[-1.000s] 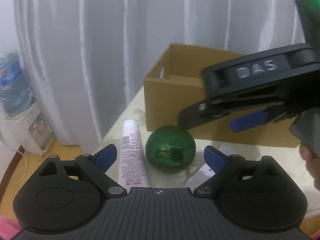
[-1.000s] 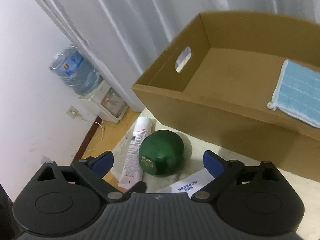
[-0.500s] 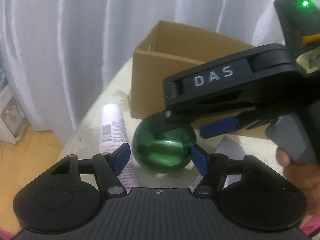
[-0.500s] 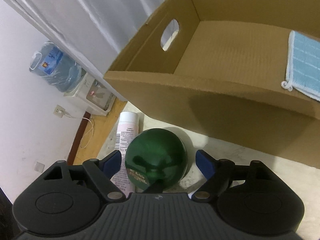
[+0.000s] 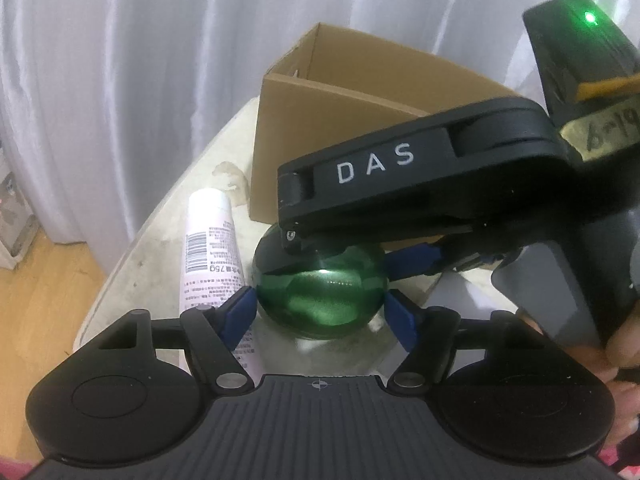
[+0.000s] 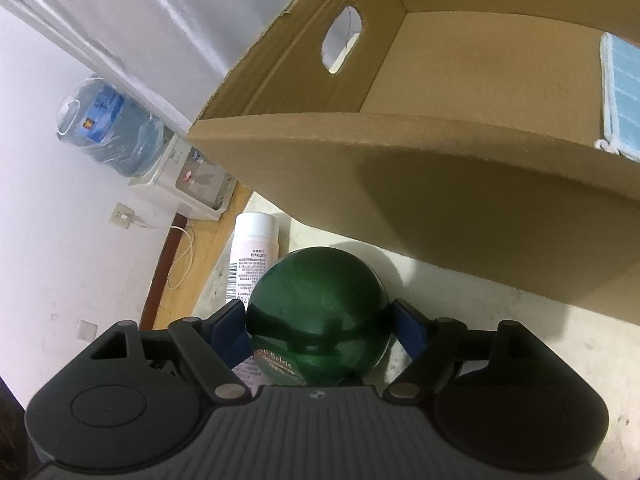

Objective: Organize objects
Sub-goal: 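Close the right gripper around the green round jar, then lift the green jar with the right gripper and carry it beside the box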

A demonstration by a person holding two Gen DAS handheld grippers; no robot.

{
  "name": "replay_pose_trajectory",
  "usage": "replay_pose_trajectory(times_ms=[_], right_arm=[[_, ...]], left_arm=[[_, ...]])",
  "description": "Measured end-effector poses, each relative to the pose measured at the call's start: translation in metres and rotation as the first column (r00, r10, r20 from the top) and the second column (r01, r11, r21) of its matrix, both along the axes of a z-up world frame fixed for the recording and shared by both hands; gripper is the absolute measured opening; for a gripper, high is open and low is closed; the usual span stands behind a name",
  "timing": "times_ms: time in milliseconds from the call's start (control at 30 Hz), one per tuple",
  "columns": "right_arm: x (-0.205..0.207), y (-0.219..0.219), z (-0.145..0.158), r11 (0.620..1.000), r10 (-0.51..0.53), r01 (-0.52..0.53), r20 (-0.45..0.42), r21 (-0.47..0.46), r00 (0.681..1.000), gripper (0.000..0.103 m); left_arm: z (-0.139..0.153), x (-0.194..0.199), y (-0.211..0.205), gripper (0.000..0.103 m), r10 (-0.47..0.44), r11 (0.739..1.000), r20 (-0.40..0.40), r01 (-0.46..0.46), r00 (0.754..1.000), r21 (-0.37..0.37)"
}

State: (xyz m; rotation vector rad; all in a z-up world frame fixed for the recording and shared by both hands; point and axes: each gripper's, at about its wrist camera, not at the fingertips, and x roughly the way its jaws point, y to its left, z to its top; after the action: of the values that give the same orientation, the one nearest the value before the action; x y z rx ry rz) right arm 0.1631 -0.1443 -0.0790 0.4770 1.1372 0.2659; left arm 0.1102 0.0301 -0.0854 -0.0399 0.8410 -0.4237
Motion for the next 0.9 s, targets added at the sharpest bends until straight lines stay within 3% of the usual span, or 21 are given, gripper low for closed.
replay_pose_trajectory(times_ms=[300, 500, 733, 900], right_arm=[[-0.003, -0.01, 0.004, 1.0, -0.005, 0.005, 0.016, 0.021, 1.0, 0.081], [-0.007, -0.015, 0.01, 1.0, 0.0, 0.0, 0.024, 0.015, 1.0, 0.08], [-0.014, -0.02, 0.02, 1.0, 0.004, -0.005, 0.028, 0.024, 1.0, 0.074], [-0.019, -0.023, 0.022, 0.999, -0.006, 0.005, 0.025, 0.038, 1.0, 0.071]], left_arm=[[0.006, -0.011, 0.006, 0.067, 0.001, 0.999, 0.006, -0.001, 1.0, -0.046], [0.012, -0.024, 0.003, 0.065, -0.008, 0.999, 0.012, 0.008, 1.0, -0.038], [0.032, -0.045, -0.001, 0.063, -0.027, 0.999, 0.089, 0.03, 0.996, -0.033], [0.033, -0.055, -0.002, 0.063, -0.022, 1.0, 0.081, 0.023, 0.997, -0.017]])
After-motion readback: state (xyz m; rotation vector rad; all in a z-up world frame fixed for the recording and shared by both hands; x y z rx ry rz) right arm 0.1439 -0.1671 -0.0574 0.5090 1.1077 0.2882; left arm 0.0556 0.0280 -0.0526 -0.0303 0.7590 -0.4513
